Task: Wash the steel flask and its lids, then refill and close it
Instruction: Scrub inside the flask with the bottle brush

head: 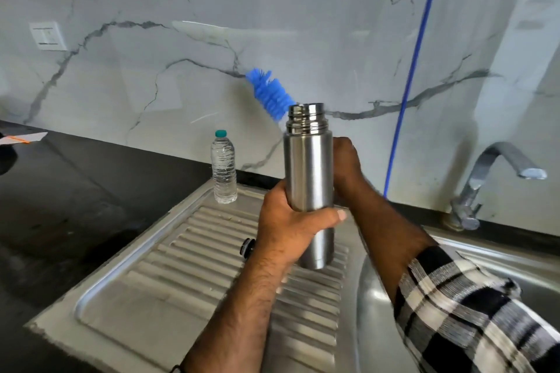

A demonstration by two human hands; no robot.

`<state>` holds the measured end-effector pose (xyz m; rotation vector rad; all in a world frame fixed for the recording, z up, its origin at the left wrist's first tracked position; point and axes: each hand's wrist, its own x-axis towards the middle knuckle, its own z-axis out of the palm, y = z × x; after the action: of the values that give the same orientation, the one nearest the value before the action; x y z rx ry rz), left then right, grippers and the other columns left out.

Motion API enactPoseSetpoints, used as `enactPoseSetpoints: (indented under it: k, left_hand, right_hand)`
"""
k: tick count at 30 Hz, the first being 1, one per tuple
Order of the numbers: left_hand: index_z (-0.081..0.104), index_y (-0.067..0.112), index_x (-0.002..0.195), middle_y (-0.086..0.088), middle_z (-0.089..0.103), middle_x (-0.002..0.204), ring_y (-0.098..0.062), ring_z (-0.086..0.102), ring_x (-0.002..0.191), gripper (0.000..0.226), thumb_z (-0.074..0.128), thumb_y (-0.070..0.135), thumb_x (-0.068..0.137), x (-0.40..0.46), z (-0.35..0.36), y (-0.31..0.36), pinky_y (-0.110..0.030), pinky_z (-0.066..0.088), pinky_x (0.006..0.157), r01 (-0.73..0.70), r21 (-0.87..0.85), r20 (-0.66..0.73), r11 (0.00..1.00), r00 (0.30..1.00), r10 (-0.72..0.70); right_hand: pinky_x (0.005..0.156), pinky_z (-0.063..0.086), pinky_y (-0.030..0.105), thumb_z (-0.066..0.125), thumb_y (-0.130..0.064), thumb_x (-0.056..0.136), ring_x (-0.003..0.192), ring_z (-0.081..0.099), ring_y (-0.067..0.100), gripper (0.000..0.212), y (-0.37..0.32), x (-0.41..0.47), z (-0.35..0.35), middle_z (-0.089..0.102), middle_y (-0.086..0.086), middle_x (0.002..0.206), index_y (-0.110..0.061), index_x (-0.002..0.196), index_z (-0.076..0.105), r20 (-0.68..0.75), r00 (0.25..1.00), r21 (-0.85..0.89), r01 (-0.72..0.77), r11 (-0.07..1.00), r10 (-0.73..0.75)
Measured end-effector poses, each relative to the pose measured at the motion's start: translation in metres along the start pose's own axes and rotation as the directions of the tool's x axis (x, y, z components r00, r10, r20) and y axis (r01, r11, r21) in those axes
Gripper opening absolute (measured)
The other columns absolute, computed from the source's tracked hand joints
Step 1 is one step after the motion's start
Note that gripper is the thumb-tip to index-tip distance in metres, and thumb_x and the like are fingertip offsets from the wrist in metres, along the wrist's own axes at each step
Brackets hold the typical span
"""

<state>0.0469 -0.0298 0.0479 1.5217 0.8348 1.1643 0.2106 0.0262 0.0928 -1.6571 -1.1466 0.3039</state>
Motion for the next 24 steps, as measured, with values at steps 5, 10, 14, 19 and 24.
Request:
enactPoseSetpoints:
  k: [5, 10, 14, 19, 24]
  left_hand:
    - [0.068, 0.037, 0.103, 0.01, 0.077, 0.094, -0.005, 0.074, 0.083, 0.056, 0.102, 0.032, 0.06, -0.017, 0.005, 0.009, -0.036, 0.065, 0.078, -0.068, 0.105, -0.002, 0.992, 0.998, 0.069]
    - [0.069, 0.033, 0.105, 0.013, 0.076, 0.091, -0.003, 0.072, 0.079, 0.068, 0.097, 0.051, 0.046, -0.035, 0.005, 0.007, -0.035, 0.064, 0.075, -0.117, 0.286, 0.002, 0.951, 0.993, 0.121]
    - [0.066, 0.032, 0.102, 0.016, 0.073, 0.086, -0.003, 0.07, 0.076, 0.072, 0.09, 0.062, 0.041, -0.047, -0.011, 0.011, -0.025, 0.055, 0.067, -0.198, 0.485, 0.074, 0.852, 0.98, 0.185]
    - [0.063, 0.035, 0.109, 0.018, 0.07, 0.091, -0.004, 0.068, 0.08, 0.069, 0.1, 0.044, 0.051, -0.053, -0.045, 0.024, -0.021, 0.05, 0.066, -0.222, 0.646, 0.109, 0.73, 0.974, 0.2]
    - [0.064, 0.039, 0.116, 0.019, 0.073, 0.095, -0.005, 0.072, 0.085, 0.078, 0.096, 0.047, 0.046, -0.055, -0.067, 0.018, -0.032, 0.062, 0.076, -0.191, 0.705, 0.119, 0.682, 0.981, 0.152]
  right_hand:
    - [0.043, 0.039, 0.019, 0.066, -0.008, 0.099, 0.047, 0.052, 0.011, 0.02, 0.0, -0.058, -0.072, 0.07, 0.001, 0.063, -0.014, 0.082, 0.076, -0.08, 0.995, 0.289, -0.042, 0.956, 0.067]
    - [0.058, 0.045, 0.025, 0.066, -0.004, 0.1, 0.053, 0.054, 0.008, 0.031, 0.044, -0.133, -0.143, 0.067, 0.006, 0.06, -0.015, 0.072, 0.074, -0.212, 0.977, 0.193, 0.045, 0.98, -0.003]
    - [0.067, 0.046, 0.013, 0.071, -0.002, 0.097, 0.065, 0.06, -0.005, 0.029, 0.081, -0.174, -0.19, 0.072, -0.012, 0.07, -0.025, 0.08, 0.077, -0.274, 0.954, -0.022, 0.122, 0.992, -0.123]
    - [0.081, 0.046, 0.01, 0.074, 0.003, 0.094, 0.084, 0.068, 0.004, 0.014, 0.112, -0.192, -0.213, 0.072, -0.002, 0.089, -0.003, 0.104, 0.082, -0.345, 0.895, -0.173, 0.235, 0.957, -0.282]
    - [0.088, 0.051, 0.046, 0.068, -0.023, 0.092, 0.081, 0.062, 0.008, 0.022, 0.124, -0.193, -0.222, 0.064, -0.025, 0.087, -0.014, 0.104, 0.083, -0.324, 0.883, -0.237, 0.271, 0.933, -0.339]
